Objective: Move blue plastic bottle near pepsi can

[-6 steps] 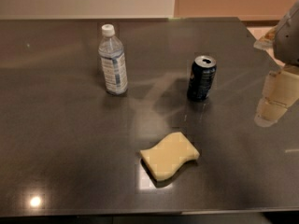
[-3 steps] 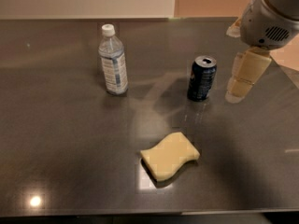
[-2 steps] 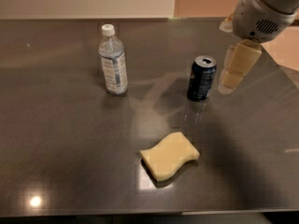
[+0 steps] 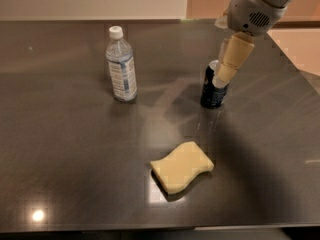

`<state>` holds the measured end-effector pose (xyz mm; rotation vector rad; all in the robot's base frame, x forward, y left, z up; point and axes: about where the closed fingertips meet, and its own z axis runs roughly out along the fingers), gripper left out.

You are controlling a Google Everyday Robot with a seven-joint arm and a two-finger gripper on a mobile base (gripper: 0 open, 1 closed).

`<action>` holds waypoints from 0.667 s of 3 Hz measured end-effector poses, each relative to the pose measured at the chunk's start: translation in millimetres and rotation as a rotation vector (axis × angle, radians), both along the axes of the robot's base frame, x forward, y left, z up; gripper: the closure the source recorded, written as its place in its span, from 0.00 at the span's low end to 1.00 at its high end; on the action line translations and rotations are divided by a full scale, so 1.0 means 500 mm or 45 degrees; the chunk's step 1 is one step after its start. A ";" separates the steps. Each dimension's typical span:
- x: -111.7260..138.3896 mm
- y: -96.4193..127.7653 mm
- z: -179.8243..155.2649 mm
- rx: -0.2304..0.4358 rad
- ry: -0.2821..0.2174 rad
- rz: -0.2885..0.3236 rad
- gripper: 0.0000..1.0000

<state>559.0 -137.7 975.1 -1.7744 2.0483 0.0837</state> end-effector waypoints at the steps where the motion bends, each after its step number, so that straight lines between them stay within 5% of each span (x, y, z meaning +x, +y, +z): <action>1: 0.035 0.047 -0.014 0.061 0.018 0.008 0.00; 2: 0.060 0.095 -0.027 0.140 0.047 -0.012 0.00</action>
Offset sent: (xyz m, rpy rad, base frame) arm 0.0428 0.0713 -0.0183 0.1835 0.0685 -0.0354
